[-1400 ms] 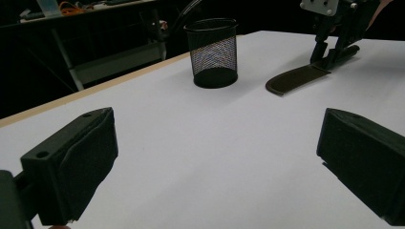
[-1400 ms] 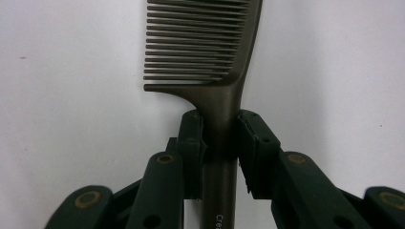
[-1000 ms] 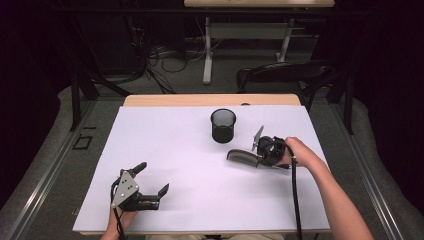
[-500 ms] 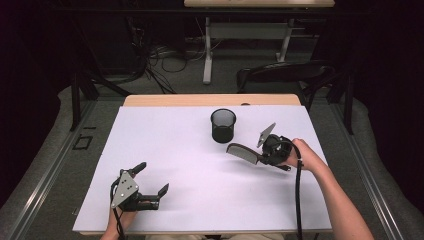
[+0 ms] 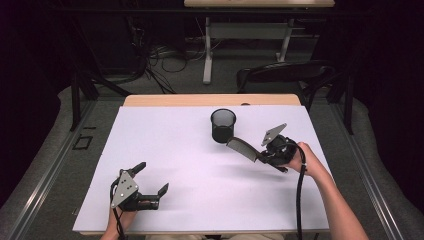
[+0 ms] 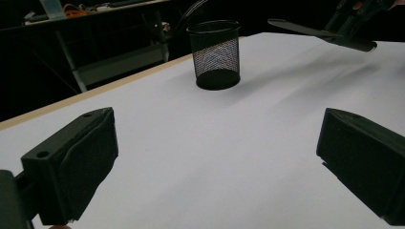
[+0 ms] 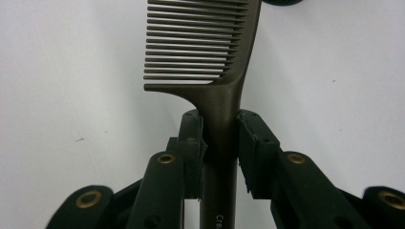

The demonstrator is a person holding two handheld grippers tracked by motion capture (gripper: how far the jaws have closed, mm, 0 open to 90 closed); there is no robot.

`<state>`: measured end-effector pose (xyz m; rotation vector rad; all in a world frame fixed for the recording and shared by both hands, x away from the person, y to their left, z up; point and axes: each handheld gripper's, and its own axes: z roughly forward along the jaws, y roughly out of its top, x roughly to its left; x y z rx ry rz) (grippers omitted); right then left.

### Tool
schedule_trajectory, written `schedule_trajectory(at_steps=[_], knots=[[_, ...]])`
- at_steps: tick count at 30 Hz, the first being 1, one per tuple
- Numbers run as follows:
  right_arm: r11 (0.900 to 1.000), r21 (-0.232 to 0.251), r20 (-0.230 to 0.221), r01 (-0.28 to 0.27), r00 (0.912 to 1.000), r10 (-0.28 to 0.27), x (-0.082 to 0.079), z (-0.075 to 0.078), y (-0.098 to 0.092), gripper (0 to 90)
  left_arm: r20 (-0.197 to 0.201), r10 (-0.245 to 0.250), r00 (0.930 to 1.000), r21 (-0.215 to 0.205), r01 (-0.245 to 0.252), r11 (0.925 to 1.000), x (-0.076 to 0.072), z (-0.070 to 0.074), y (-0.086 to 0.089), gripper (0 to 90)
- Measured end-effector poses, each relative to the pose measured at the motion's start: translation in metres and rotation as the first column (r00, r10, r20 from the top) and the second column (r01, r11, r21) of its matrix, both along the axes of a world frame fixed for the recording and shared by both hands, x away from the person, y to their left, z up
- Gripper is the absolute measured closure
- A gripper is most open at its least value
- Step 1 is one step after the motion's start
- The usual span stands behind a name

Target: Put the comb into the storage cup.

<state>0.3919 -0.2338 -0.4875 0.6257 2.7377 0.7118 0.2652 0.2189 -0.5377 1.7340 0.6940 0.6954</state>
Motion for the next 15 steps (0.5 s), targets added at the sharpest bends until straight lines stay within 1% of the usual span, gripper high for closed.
schedule_trajectory(at_steps=[3,4,5,7,11,12,15], knots=[[1.0,0.006,0.006,0.012,0.9999,-0.012,-0.0019,0.0004,0.0004,72.5,0.001,-0.001,1.0,0.001,0.001,1.0,-0.0001,0.0001,0.0002,0.3],[1.0,0.015,0.016,0.001,0.9999,-0.001,-0.0021,0.0006,0.0002,72.5,0.001,-0.001,1.0,0.001,0.001,1.0,-0.0002,0.0002,0.0001,0.3],[1.0,0.016,0.013,0.004,0.9999,-0.004,-0.0028,0.0011,0.0,72.5,0.0,-0.002,1.0,0.0,0.002,1.0,-0.0002,0.0001,0.0001,0.3],[0.999,0.036,0.024,0.01,0.9996,-0.01,-0.0038,-0.0001,-0.0003,72.5,-0.001,-0.001,1.0,0.0,0.001,1.0,0.0,0.0001,0.0003,0.4],[0.998,0.053,0.024,0.02,0.9995,-0.021,-0.006,-0.001,-0.0016,72.5,0.0,0.0,1.0,-0.002,0.0,1.0,0.0,0.0001,0.0006,0.4],[0.997,0.069,0.034,0.023,0.9991,-0.025,-0.0066,-0.002,-0.0019,72.5,0.0,0.001,1.0,-0.003,-0.001,1.0,-0.0001,0.0001,0.0008,0.4],[0.995,0.092,0.046,0.035,0.9982,-0.039,-0.0091,-0.002,-0.0039,72.4,-0.003,0.004,1.0,-0.007,-0.004,1.0,0.0004,-0.0002,0.001,0.4]])
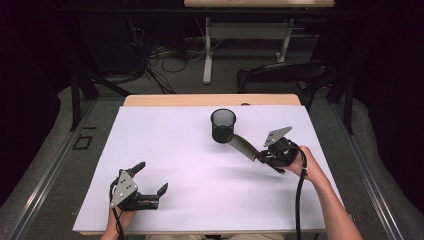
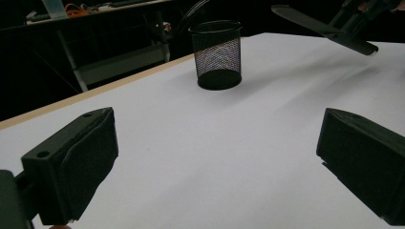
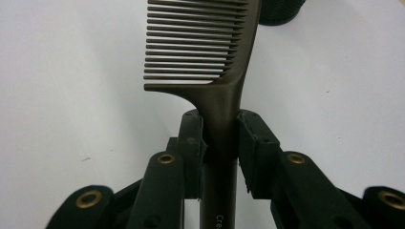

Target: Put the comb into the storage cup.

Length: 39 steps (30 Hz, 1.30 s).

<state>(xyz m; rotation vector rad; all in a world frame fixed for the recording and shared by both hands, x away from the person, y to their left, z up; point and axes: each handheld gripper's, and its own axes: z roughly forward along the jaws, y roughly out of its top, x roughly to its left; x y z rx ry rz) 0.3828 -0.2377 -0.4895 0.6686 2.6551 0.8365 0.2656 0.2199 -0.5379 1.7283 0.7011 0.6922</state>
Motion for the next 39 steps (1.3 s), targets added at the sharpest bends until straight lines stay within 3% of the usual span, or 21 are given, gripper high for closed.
schedule_trajectory(at_steps=[20,39], knots=[[0.99,0.105,0.039,0.091,0.9947,-0.095,-0.0048,-0.0046,-0.0052,72.5,-0.001,-0.006,1.0,0.007,0.006,1.0,0.002,-0.0003,0.0007,0.5],[0.968,0.179,0.107,0.178,0.9743,-0.199,-0.0033,-0.008,0.0025,72.5,0.001,-0.008,1.0,0.003,0.008,1.0,0.0026,0.0,0.0006,0.6]])
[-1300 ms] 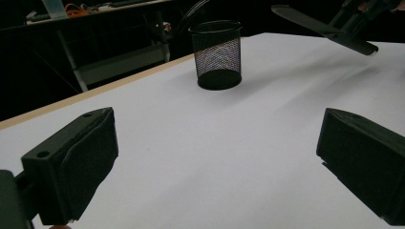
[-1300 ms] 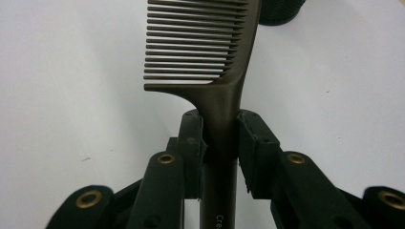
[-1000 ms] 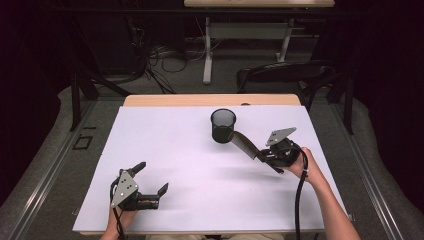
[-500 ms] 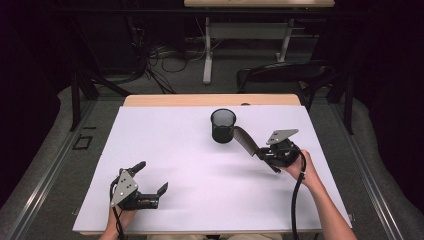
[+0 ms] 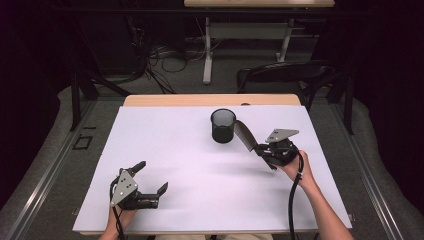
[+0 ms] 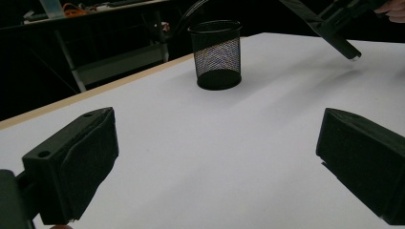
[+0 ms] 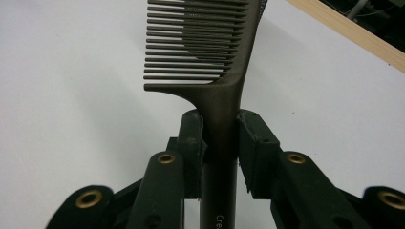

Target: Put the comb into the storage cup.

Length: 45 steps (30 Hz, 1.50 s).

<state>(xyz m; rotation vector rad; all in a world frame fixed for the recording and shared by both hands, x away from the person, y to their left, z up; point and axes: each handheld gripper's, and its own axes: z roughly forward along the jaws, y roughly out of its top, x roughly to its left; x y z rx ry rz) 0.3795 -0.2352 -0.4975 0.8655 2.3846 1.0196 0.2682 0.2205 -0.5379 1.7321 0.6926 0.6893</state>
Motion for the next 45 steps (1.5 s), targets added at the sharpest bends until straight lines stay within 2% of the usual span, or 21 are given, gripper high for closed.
schedule_trajectory(at_steps=[19,45], knots=[[0.998,0.052,0.065,0.042,0.9969,-0.045,0.0,-0.001,0.009,72.6,0.002,-0.001,1.0,-0.008,0.001,1.0,0.0,0.0,0.0,0.6],[0.994,0.097,0.107,0.059,0.9919,-0.069,0.001,0.007,0.018,72.6,0.009,0.006,0.9999,-0.002,-0.006,1.0,-0.001,0.0,0.003,0.6]])
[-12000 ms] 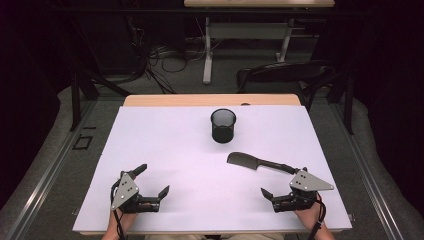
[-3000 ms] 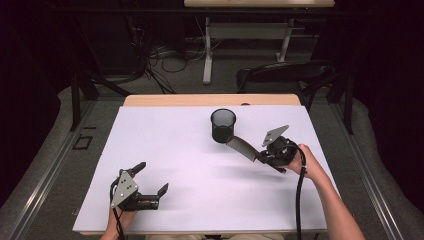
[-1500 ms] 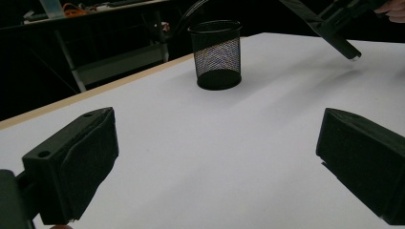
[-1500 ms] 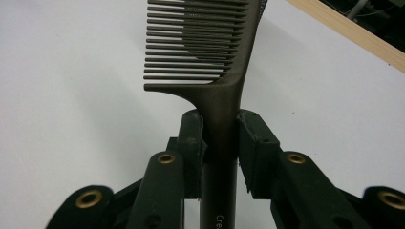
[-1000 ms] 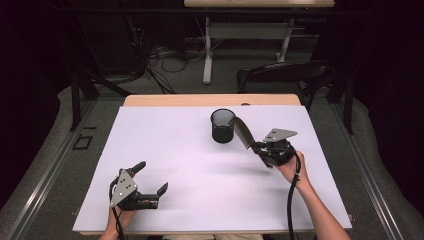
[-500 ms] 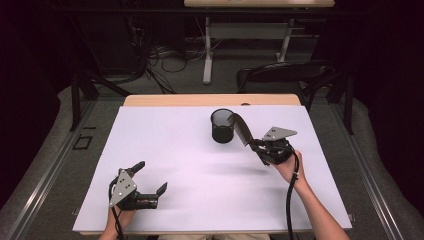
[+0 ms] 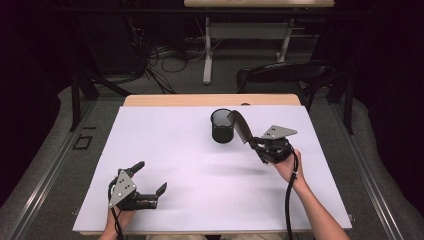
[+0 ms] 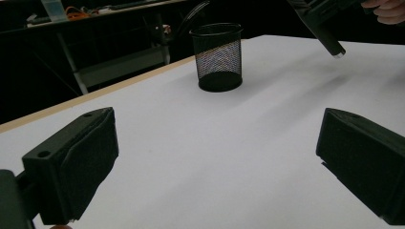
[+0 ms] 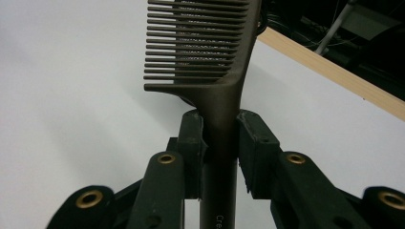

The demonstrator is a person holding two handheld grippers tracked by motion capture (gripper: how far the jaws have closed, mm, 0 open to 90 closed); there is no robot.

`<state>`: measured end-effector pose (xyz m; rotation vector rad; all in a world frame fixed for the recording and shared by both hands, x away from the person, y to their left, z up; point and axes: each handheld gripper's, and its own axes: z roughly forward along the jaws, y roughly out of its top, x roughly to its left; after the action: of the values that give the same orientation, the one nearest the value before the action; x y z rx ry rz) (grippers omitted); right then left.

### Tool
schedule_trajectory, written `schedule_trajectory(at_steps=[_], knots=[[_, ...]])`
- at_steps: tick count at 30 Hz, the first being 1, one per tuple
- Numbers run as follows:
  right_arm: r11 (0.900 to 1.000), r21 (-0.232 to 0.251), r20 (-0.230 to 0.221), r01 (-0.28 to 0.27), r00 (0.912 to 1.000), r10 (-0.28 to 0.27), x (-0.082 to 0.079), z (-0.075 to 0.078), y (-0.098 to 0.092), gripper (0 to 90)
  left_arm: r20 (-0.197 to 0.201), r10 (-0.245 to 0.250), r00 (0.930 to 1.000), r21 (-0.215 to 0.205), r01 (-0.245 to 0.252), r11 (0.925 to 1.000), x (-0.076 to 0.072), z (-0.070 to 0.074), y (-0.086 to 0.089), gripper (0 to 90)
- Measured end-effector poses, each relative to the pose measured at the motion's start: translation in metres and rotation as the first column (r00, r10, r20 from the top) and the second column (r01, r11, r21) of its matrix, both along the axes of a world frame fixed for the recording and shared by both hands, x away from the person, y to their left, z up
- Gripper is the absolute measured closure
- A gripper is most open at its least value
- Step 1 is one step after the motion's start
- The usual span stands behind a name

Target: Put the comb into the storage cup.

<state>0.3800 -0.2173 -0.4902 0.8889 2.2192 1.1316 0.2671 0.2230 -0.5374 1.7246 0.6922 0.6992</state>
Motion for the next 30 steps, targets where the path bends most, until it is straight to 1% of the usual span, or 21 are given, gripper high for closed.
schedule_trajectory(at_steps=[5,8,11,14,16,18,20,24,30], knots=[[1.0,0.012,0.018,0.004,0.9998,-0.004,0.002,0.007,0.003,72.5,-0.003,-0.004,1.0,-0.001,0.004,1.0,0.0,0.0,-0.001,0.6],[0.999,0.032,0.021,0.009,0.9997,-0.01,0.005,0.011,0.006,72.6,-0.002,-0.004,1.0,-0.001,0.004,1.0,0.0,0.0,-0.002,0.6],[1.0,0.027,0.024,0.002,0.9997,-0.003,0.006,0.015,0.011,72.6,0.002,-0.015,0.9999,0.008,0.015,0.9998,0.0,0.001,-0.003,0.3],[1.0,0.024,0.028,-0.002,0.9996,0.001,0.007,0.016,0.013,72.6,-0.005,-0.02,0.9998,0.006,0.02,0.9998,0.002,0.0,-0.003,0.2],[1.0,0.025,0.028,0.001,0.9996,-0.002,0.009,0.017,0.013,72.6,-0.008,-0.019,0.9998,0.004,0.019,0.9998,0.002,0.0,-0.003,0.2],[1.0,0.025,0.03,0.006,0.9995,-0.007,0.01,0.017,0.013,72.6,-0.001,-0.018,0.9998,0.004,0.018,0.9998,0.002,0.0,-0.003,0.2],[0.999,0.034,0.033,0.009,0.9994,-0.01,0.01,0.019,0.013,72.6,0.0,-0.018,0.9998,0.002,0.018,0.9998,0.002,0.0,-0.003,0.2],[0.999,0.044,0.046,0.012,0.9989,-0.014,0.012,0.024,0.011,72.6,-0.006,-0.02,0.9998,0.0,0.02,0.9998,0.003,0.0,-0.004,0.2],[0.998,0.064,0.058,0.021,0.998,-0.024,0.015,0.031,0.01,72.6,-0.003,-0.021,0.9998,0.002,0.021,0.9998,0.002,0.0,-0.003,0.2]])
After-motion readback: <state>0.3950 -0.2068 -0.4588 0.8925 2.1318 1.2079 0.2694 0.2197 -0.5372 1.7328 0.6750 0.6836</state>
